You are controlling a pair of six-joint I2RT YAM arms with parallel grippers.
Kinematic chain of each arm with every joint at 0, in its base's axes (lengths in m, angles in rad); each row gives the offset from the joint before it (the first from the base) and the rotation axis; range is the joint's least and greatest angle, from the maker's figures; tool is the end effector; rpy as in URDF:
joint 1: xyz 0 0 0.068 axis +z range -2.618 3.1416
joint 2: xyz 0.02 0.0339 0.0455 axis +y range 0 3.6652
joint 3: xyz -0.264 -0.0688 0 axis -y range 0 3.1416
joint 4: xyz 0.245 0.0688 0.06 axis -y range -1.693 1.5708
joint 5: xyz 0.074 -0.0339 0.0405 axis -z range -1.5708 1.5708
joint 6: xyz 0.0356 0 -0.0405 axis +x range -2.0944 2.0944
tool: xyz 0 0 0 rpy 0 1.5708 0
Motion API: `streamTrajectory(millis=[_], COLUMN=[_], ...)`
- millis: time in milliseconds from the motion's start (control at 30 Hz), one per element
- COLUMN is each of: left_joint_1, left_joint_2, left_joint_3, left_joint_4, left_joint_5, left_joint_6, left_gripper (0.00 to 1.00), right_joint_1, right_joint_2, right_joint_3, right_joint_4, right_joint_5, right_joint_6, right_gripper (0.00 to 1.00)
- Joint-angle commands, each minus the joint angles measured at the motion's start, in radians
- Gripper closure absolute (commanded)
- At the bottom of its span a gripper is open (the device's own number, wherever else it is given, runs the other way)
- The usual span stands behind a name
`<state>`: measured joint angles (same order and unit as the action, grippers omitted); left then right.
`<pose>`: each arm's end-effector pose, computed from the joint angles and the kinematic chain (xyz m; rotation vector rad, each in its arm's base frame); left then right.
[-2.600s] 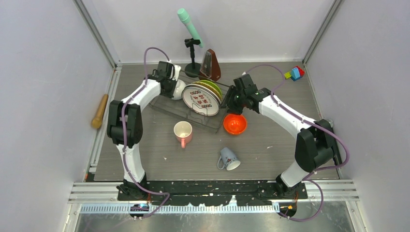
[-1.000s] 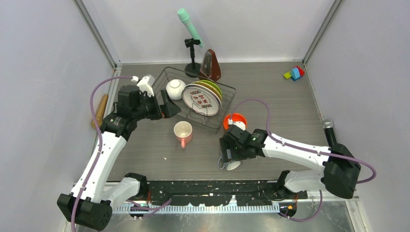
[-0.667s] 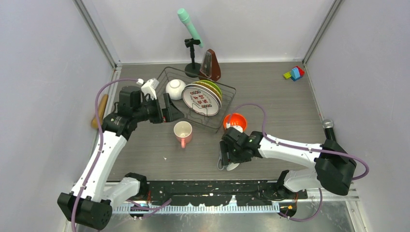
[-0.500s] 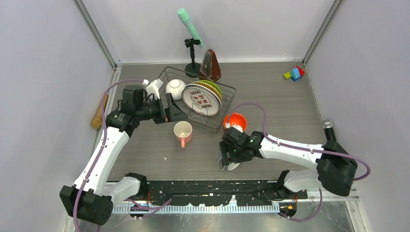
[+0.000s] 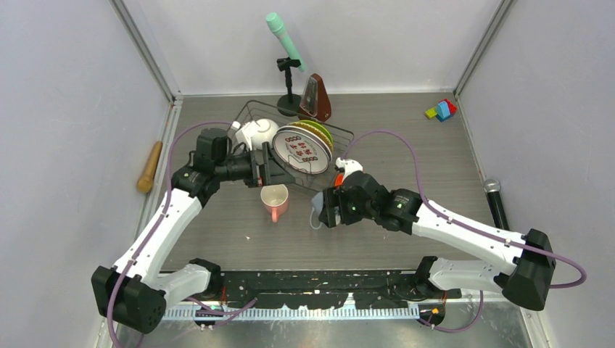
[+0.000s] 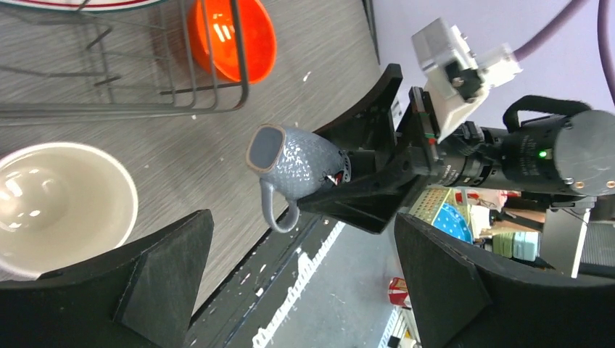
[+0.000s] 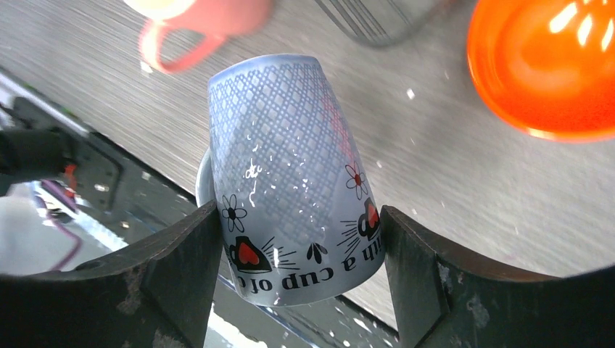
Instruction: Load the mixed dishes into the dish rack
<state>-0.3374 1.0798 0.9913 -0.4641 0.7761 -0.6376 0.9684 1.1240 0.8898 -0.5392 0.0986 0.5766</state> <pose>0.2083 -0.0995 0.3322 0.1679 2.2582 -1.3745 0.1369 0.1929 0.2766 -0.4238 2.3953 0.6291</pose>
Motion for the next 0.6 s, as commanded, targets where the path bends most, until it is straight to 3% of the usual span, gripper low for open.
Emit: streamTrajectory(millis=[0, 200, 567], left_joint_1=[-0.037, -0.037, -0.037], left_joint_2=[0.023, 0.039, 0.13], left_joint_3=[-0.007, -0.019, 0.003], left_joint_4=[0.149, 0.25, 0.187], left_joint_5=[0.076, 0.134, 0.153], left_joint_6=[-0.051, -0.112, -0.113], left_gripper=[0.0, 0.0, 0.01], right_joint_1=[-0.011, -0.059, -0.097], right_joint_2=[-0.014, 0.057, 0.055], right_joint_3=[0.091, 0.158, 0.112], right_joint_4=[0.206, 0.262, 0.409], right_joint_5=[-0.068, -0.208, -0.287], right_joint_6=[-0.061, -0.052, -0.065], right_gripper=[0.76, 0.76, 0.77])
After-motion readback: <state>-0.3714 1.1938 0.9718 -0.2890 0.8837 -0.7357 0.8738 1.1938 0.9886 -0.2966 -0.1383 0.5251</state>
